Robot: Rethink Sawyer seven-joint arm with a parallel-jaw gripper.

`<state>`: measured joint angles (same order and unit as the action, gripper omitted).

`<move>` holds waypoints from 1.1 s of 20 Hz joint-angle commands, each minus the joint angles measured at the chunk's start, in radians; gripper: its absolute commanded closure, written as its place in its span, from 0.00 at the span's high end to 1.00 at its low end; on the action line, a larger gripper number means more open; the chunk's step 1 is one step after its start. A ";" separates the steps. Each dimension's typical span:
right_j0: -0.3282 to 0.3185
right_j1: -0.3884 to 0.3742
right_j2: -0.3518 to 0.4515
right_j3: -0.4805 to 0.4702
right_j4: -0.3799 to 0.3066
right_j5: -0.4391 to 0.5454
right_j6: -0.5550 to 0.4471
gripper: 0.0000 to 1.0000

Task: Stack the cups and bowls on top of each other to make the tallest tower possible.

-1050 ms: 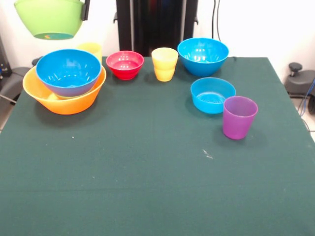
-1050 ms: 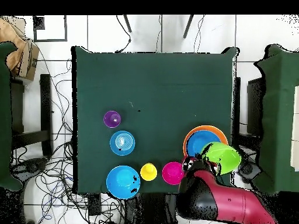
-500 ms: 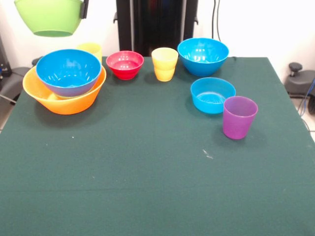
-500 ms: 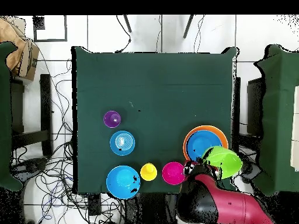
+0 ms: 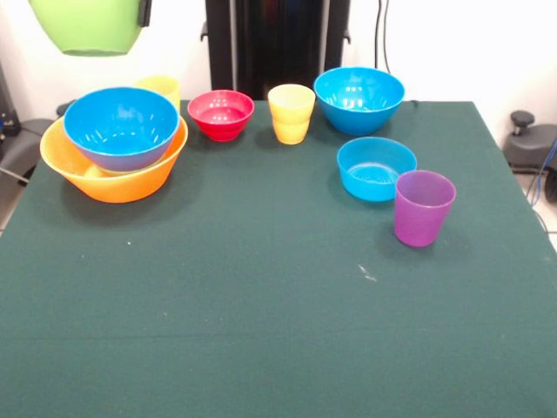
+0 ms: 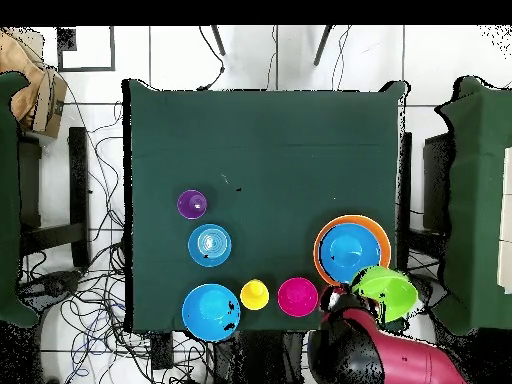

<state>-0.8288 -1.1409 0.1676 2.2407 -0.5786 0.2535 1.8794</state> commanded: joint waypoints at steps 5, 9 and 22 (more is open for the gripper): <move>0.001 0.040 0.107 0.047 0.034 0.204 -0.084 0.00; -0.009 0.021 0.124 0.052 0.049 0.245 -0.100 0.00; -0.030 0.013 0.162 0.047 0.051 0.233 -0.094 0.00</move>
<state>-0.8632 -1.1476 0.2424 2.2577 -0.5437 0.4177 1.8794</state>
